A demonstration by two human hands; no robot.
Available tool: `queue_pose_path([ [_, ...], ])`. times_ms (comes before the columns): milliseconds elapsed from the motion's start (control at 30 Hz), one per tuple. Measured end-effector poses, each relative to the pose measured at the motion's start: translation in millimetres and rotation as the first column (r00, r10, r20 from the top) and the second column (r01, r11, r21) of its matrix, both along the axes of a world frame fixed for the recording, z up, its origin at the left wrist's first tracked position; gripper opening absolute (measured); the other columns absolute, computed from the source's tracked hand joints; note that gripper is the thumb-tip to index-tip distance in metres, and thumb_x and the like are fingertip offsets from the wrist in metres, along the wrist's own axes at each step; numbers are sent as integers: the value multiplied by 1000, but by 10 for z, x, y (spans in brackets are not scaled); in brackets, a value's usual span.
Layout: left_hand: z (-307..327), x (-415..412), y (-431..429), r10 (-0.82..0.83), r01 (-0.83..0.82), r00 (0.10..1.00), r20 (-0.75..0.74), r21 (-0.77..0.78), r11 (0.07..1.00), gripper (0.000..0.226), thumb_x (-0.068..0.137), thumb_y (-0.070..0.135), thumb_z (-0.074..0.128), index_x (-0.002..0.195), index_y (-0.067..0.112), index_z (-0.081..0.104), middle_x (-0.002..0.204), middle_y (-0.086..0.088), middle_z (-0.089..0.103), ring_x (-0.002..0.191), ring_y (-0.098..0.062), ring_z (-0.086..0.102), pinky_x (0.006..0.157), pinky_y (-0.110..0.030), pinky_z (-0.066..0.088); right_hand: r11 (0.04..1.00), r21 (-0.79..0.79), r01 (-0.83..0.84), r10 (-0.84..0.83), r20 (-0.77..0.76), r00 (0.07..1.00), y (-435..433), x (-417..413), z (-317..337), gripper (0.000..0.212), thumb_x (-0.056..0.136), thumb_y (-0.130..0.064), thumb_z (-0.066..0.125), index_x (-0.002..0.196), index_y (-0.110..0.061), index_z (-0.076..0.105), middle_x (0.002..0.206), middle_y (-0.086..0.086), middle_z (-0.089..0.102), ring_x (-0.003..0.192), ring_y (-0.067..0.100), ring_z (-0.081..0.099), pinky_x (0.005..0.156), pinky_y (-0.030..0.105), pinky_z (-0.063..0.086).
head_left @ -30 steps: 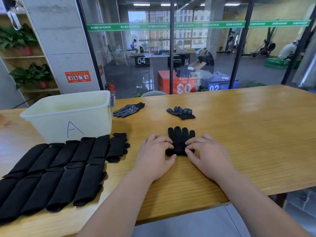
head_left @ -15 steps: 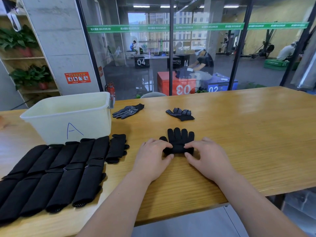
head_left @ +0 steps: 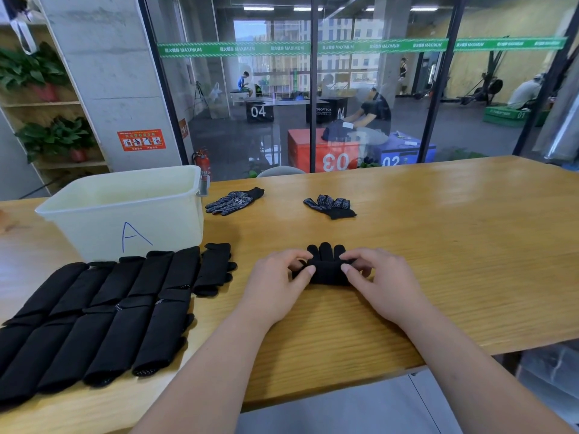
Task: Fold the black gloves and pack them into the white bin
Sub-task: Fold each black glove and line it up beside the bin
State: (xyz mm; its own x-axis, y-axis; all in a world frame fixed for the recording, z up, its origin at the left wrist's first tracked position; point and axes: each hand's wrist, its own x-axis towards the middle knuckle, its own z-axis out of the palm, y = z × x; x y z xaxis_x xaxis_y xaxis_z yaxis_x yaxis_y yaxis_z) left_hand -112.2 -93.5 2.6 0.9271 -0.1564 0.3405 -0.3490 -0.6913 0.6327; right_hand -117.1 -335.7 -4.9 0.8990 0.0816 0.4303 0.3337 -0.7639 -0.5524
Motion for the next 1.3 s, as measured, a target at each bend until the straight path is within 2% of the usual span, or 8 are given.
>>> queue_pose_path([
  [167,-8,14,-43,14,-18,998,61,75,997,29,102,45,64,131,44,64,113,21,67,104,-3,60,93,-31,53,995,-81,54,-47,85,995,41,5,-21,25,96,-48,67,120,-43,67,79,-23,66,88,2,53,74,32,52],
  [333,-50,54,-79,-6,-36,969,245,166,985,8,102,32,66,109,34,70,113,21,56,86,-8,62,75,-35,56,969,-215,120,-66,243,968,53,-7,-50,15,92,-29,76,105,-35,74,97,-17,59,93,10,56,61,28,50],
  [500,-68,84,-81,-48,-14,968,248,242,970,24,107,31,58,118,27,78,120,19,69,108,-10,62,94,-38,53,913,-381,148,-15,329,944,107,10,-70,24,84,-10,73,99,-26,84,104,-20,74,92,14,58,72,29,55],
  [733,-85,86,-67,-50,-11,988,144,393,919,45,103,54,55,143,35,66,143,22,60,133,-11,45,112,-36,38,941,-313,126,-70,186,980,160,-52,-14,40,85,-49,54,109,-32,80,106,-21,74,97,9,57,81,31,55],
  [967,-83,61,-46,-59,5,987,147,340,941,44,103,42,61,146,35,62,147,25,54,138,-7,36,120,-35,26,958,-280,61,-46,61,997,102,-65,15,41,92,-36,69,133,-36,67,119,-22,69,113,10,53,89,31,53],
  [1067,-53,37,-33,-39,-8,989,145,310,951,42,104,38,60,147,38,59,141,23,60,134,-8,40,119,-33,25,988,-149,35,-33,11,999,99,-82,56,44,96,-31,69,138,-39,63,107,-31,57,112,6,58,93,27,52],
  [1200,-2,-19,-28,16,-32,995,101,163,986,40,106,40,60,145,43,58,118,23,54,114,-4,37,116,-32,31,999,-26,44,-45,-47,998,65,-67,71,43,97,-35,69,138,-45,60,106,-27,55,102,-5,54,87,19,44],
  [1300,-38,6,26,14,-15,1000,19,60,998,39,103,51,59,142,49,57,122,16,62,120,-13,48,111,-40,42,997,75,23,-15,-109,994,27,-50,55,41,96,-40,71,134,-51,60,109,-19,63,104,-12,54,84,12,38],
])
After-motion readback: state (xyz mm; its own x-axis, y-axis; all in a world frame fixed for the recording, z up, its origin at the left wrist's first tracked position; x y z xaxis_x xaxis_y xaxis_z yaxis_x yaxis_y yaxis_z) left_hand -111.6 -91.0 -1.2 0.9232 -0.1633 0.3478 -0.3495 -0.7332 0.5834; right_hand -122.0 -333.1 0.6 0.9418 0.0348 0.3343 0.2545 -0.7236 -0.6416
